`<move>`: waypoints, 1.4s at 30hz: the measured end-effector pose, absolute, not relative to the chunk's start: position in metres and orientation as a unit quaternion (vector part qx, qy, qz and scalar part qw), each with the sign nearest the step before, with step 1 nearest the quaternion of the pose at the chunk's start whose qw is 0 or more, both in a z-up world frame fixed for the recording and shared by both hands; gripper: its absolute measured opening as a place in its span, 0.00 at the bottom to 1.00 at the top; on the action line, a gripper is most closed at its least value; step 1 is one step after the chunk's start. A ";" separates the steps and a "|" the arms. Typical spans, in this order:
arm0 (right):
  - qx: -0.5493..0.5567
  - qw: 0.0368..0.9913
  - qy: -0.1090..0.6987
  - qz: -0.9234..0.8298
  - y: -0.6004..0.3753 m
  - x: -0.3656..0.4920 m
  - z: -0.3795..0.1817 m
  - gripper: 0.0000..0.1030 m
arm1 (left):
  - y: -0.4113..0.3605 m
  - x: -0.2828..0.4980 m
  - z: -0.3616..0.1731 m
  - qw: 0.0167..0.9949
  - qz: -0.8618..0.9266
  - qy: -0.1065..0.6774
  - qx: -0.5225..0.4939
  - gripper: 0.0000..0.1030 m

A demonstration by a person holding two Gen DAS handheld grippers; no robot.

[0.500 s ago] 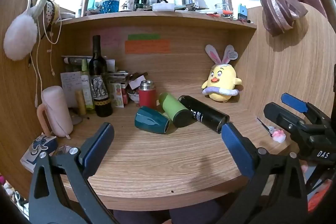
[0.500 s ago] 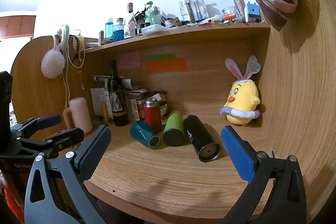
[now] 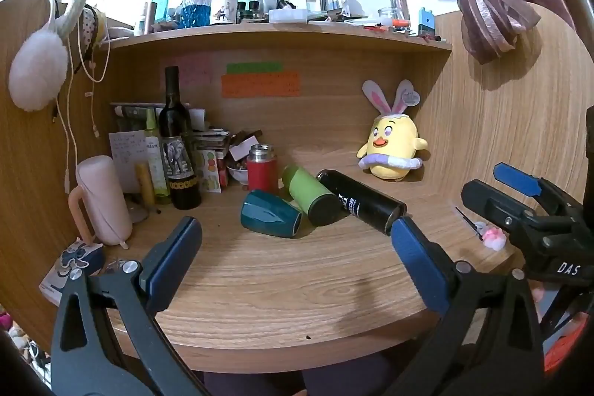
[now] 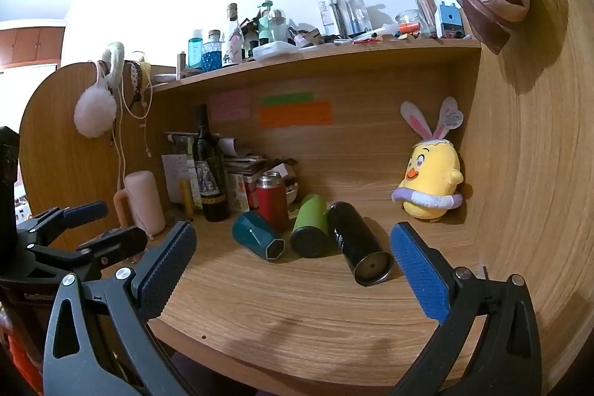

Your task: Flip cup upside down

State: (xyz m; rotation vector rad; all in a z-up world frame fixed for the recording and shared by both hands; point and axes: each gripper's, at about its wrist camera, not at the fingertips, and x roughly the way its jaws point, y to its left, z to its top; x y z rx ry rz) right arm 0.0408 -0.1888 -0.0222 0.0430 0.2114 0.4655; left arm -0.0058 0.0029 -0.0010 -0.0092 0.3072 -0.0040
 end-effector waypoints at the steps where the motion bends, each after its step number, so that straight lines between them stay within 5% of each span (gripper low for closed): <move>1: 0.021 0.968 0.104 0.229 -0.189 0.041 -0.022 1.00 | 0.001 -0.006 -0.001 0.988 -0.002 0.153 -0.003 1.00; 42: 0.020 0.968 0.098 0.230 -0.189 0.038 -0.021 1.00 | -0.004 -0.009 0.002 0.988 -0.002 0.151 0.002 1.00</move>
